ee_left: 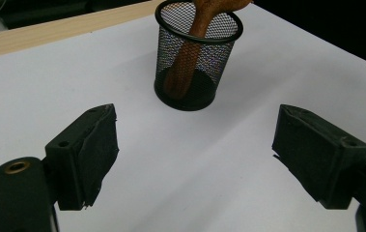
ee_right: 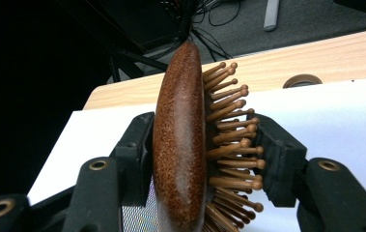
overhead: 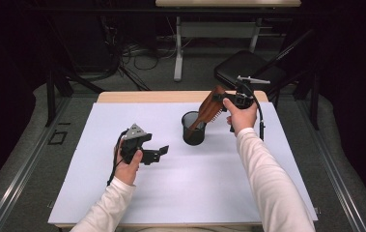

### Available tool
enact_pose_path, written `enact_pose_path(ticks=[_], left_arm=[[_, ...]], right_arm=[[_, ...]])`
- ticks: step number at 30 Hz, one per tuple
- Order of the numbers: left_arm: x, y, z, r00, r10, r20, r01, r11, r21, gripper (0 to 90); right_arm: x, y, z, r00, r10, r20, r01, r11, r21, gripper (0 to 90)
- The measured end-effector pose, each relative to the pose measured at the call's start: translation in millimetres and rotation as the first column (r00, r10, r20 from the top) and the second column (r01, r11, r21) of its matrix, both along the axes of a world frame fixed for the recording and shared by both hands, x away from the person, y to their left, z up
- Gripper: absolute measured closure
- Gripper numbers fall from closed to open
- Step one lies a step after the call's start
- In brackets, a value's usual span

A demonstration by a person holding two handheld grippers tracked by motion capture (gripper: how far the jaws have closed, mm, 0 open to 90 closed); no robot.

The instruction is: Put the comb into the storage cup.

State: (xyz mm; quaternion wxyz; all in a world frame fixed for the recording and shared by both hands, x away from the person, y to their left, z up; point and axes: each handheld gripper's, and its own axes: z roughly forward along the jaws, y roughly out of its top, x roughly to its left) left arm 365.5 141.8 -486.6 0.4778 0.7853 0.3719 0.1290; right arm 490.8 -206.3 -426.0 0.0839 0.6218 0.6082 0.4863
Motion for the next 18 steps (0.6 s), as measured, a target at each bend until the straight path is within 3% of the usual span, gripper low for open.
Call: enact_pose_path(ticks=[18], left_arm=[[0.3, 0.3, 0.0, 1.0000, 0.001, 0.001, -0.001, 1.0000, -0.002, 16.0]], right_arm=[[-0.4, -1.2, 0.8, 1.0000, 0.000, -0.006, 0.000, 1.000, -0.008, 43.1]])
